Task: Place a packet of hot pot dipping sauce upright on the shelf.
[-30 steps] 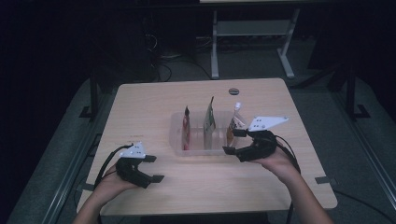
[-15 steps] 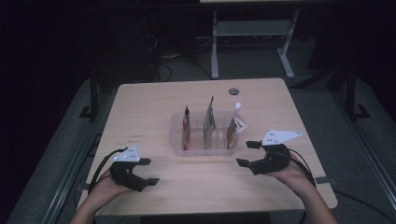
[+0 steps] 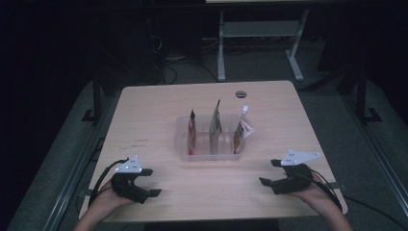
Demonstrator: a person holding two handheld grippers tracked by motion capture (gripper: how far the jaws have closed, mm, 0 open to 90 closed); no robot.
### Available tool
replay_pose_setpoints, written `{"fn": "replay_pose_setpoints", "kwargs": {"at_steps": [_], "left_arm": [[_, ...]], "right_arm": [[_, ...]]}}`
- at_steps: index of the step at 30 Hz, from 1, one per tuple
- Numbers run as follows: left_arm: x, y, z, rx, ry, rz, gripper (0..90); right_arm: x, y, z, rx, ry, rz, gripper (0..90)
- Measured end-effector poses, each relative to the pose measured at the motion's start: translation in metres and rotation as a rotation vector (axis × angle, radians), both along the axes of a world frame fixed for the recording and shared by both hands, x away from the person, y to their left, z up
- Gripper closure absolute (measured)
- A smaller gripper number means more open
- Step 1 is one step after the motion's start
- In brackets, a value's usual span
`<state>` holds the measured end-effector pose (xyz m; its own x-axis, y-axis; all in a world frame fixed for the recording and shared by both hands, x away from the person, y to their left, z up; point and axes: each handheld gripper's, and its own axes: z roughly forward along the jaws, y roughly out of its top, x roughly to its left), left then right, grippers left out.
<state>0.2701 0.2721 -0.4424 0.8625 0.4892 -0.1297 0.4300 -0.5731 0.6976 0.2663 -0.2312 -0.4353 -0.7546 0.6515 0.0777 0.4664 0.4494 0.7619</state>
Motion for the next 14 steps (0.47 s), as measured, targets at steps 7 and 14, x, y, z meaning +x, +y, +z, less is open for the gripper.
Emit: {"fn": "replay_pose_setpoints", "kwargs": {"at_steps": [7, 14], "left_arm": [[0.000, -0.006, -0.002, 0.042, -0.013, -0.028, 15.9], [0.001, -0.006, -0.004, 0.050, -0.017, -0.024, 15.9]], "right_arm": [[0.006, -0.004, -0.012, -0.078, 0.013, -0.022, 16.3], [0.006, -0.001, -0.012, -0.068, -0.006, -0.010, 15.1]]}}
